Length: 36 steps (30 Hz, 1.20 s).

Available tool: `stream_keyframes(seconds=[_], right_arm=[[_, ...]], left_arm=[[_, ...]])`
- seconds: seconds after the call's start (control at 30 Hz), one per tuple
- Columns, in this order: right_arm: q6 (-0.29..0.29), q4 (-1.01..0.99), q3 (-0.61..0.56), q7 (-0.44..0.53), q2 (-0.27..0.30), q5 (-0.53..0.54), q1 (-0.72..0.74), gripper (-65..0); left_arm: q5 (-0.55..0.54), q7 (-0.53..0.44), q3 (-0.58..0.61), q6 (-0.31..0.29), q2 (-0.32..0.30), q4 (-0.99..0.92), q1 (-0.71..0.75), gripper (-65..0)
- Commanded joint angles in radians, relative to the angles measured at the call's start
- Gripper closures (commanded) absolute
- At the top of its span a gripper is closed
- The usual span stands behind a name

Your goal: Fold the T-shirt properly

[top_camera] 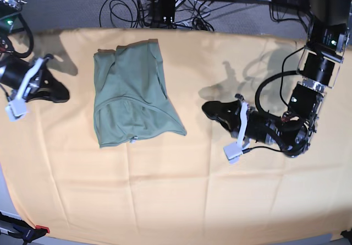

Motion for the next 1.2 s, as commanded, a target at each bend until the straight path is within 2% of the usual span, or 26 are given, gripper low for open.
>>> stream_keyframes(seconds=[0.0, 0.2, 0.43, 0.63, 0.8, 1.0, 1.17], right_arm=[[0.004, 0.017, 0.032, 0.015, 0.020, 0.026, 0.009, 0.0], [0.004, 0.021, 0.145, 0.015, 0.037, 0.026, -0.034, 0.0], [0.004, 0.097, 0.275, 0.015, 0.036, 0.026, -0.180, 0.0], [0.004, 0.190, 0.427, 0.015, 0.034, 0.026, -0.365, 0.0], [0.004, 0.198, 0.489, 0.015, 0.025, 0.026, -0.520, 0.0], [0.004, 0.198, 0.515, 0.015, -0.020, 0.026, -0.716, 0.0], [0.004, 0.181, 0.505, 0.015, -0.103, 0.026, -0.859, 0.0]], left_arm=[[-0.026, -0.001, -0.036, -0.005, -0.009, 0.039, -0.020, 0.0], [-0.026, -0.001, -0.208, -0.005, -0.013, 0.229, 0.131, 0.0], [-0.026, -0.001, -0.416, -0.005, -0.093, 0.430, 0.367, 0.0], [-0.026, -0.001, -0.613, -0.005, -0.188, 0.606, 0.627, 0.0], [-0.026, -0.001, -0.792, 0.010, -0.197, 0.763, 0.895, 0.0], [-0.026, -0.001, -0.945, 0.032, -0.196, 0.904, 1.283, 0.0], [-0.026, -0.001, -0.966, 0.032, -0.183, 0.919, 1.559, 0.0]])
